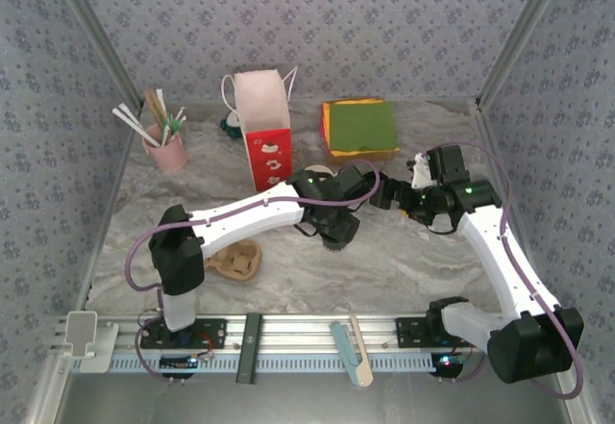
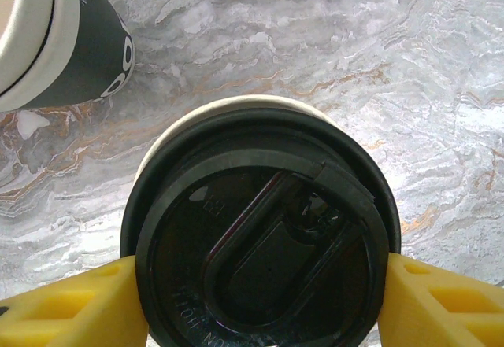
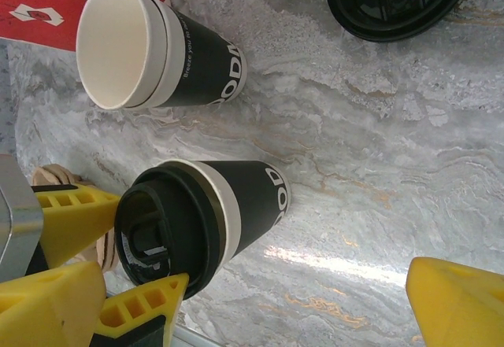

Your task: Pack the takeout coffee

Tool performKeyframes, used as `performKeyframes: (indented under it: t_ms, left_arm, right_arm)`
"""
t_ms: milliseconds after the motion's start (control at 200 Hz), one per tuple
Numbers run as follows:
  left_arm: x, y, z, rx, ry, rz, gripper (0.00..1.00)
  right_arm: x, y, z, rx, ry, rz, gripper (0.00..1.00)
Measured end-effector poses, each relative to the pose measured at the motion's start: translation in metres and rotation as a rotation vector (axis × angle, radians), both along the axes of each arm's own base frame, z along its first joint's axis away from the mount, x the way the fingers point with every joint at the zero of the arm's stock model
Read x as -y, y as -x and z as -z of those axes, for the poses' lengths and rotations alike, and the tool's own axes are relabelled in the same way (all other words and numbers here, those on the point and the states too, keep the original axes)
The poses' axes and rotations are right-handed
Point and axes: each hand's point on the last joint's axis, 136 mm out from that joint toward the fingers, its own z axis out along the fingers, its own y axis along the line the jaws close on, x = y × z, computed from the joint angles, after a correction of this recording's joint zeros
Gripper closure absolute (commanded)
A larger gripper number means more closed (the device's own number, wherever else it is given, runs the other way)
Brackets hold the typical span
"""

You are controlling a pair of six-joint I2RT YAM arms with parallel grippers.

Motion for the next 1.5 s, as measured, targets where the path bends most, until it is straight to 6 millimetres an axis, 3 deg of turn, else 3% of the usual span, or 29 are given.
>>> performKeyframes:
  t_ms: [1499]
  left_arm:
    - [0.0028, -0.0052, 0.0044, 0.015, -0.027, 0.015, 0.32]
  right_arm:
    - [-0.0006, 0.0009, 0.0018, -0.005, -0.003, -0.002, 0.0]
